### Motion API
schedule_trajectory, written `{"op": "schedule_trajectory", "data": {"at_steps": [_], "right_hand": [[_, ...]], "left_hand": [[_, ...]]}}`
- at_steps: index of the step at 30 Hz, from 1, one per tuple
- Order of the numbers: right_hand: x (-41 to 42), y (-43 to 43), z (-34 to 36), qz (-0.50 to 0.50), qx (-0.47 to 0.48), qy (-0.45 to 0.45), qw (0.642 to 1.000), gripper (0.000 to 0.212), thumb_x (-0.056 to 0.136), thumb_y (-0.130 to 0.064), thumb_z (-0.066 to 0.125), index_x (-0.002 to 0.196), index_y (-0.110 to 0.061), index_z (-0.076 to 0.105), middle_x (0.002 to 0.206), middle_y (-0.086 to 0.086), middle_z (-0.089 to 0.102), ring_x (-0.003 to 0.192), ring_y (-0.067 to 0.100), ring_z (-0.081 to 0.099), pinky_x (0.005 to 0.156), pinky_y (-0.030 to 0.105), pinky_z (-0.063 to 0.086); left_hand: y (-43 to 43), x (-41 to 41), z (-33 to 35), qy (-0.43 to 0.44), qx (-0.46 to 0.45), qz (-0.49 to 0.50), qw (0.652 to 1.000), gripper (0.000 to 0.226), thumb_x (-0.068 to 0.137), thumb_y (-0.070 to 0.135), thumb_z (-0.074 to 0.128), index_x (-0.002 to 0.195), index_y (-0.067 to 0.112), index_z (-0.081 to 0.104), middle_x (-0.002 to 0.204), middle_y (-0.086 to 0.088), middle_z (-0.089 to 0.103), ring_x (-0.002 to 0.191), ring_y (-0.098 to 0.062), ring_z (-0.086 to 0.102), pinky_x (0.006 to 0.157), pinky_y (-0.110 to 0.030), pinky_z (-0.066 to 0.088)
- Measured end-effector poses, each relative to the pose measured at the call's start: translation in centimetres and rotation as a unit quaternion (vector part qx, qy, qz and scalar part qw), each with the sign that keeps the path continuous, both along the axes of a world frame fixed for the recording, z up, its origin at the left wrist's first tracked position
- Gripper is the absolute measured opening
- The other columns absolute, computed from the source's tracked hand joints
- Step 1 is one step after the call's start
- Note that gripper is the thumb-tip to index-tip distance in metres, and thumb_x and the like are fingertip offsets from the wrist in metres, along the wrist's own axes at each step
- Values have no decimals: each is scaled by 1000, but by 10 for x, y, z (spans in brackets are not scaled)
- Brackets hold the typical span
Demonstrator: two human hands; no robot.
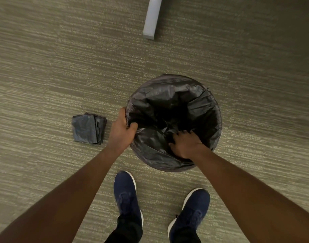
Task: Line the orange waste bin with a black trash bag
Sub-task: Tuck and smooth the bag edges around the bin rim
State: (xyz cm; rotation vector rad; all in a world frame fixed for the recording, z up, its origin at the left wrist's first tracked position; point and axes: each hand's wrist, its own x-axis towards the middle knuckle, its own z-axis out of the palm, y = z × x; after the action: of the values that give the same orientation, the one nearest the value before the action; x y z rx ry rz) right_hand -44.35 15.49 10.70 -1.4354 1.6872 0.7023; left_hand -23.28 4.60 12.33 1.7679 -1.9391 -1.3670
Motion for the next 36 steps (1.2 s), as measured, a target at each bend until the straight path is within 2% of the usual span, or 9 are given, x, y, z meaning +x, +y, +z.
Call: {"op": "schedule_trajectory", "data": {"at_steps": [4, 7, 12, 15, 18, 23, 27, 31, 36], "right_hand": [[-3, -18, 53, -49, -316, 1, 947, 47, 96, -44, 43, 132, -17, 57, 130, 8, 65, 121, 30, 59, 104, 45, 44], [-24, -21, 71, -158, -483, 60, 859, 57, 98, -48, 44, 146, -16, 45, 149, 11, 51, 139, 33, 46, 114, 53, 36], [-52, -6, 50, -418, -363, 19, 833, 71, 101, -53, 44, 157, -12, 28, 159, 18, 40, 142, 40, 43, 109, 53, 41], [-66, 5, 38, -535, -357, -37, 765, 58, 102, -57, 41, 135, -12, 53, 118, 11, 68, 110, 37, 64, 80, 38, 45], [-77, 17, 36, -607, -350, -77, 709, 65, 95, -71, 40, 130, -19, 58, 90, -13, 63, 94, 23, 64, 75, 32, 41], [-61, 38, 28, -664, -293, -145, 672, 51, 90, -65, 59, 122, -26, 64, 113, -3, 71, 107, 25, 66, 96, 46, 54], [-52, 45, 33, -725, -331, -98, 596, 71, 93, -71, 46, 145, -23, 47, 137, 7, 63, 120, 29, 62, 101, 45, 50], [-3, 61, 35, -663, -414, -85, 617, 61, 102, -58, 38, 148, -18, 38, 136, 4, 61, 122, 31, 60, 89, 36, 47], [4, 77, 26, -654, -431, -81, 617, 68, 102, -55, 34, 156, -14, 29, 150, 11, 52, 132, 30, 53, 97, 33, 43]], "left_hand": [[18, -5, 15, 30, 17, 130, 991, 67, 95, 36, 63, 153, 23, 30, 115, 11, 65, 98, 0, 63, 73, -7, 41], [52, -24, 24, 94, 78, 304, 945, 72, 97, 47, 58, 157, 24, 26, 144, -2, 54, 119, -12, 60, 83, -16, 44], [85, -52, 19, 113, 62, 386, 913, 38, 103, 48, 46, 130, 22, 51, 116, 8, 64, 109, -19, 65, 88, -30, 50], [83, -40, 10, 118, 29, 359, 926, 41, 106, 45, 38, 130, 16, 53, 114, 4, 65, 107, -18, 65, 86, -29, 53], [85, -23, 6, 101, 31, 364, 925, 55, 101, 59, 35, 133, 19, 53, 109, 15, 64, 104, -9, 64, 79, -25, 50], [106, -35, 13, 113, 138, 378, 908, 65, 95, 70, 39, 141, 25, 45, 123, 6, 59, 112, -19, 61, 99, -41, 49], [114, -45, 18, 100, 93, 379, 915, 64, 100, 62, 39, 148, 20, 37, 134, 3, 57, 121, -22, 60, 103, -44, 50], [153, -52, 18, 108, 75, 317, 939, 82, 87, 77, 48, 154, 38, 21, 143, 17, 45, 120, 6, 53, 101, -25, 46], [187, -32, -4, 0, 52, 180, 982, 91, 83, 83, 44, 151, 26, 21, 149, -11, 47, 132, -28, 54, 106, -47, 49]]}}
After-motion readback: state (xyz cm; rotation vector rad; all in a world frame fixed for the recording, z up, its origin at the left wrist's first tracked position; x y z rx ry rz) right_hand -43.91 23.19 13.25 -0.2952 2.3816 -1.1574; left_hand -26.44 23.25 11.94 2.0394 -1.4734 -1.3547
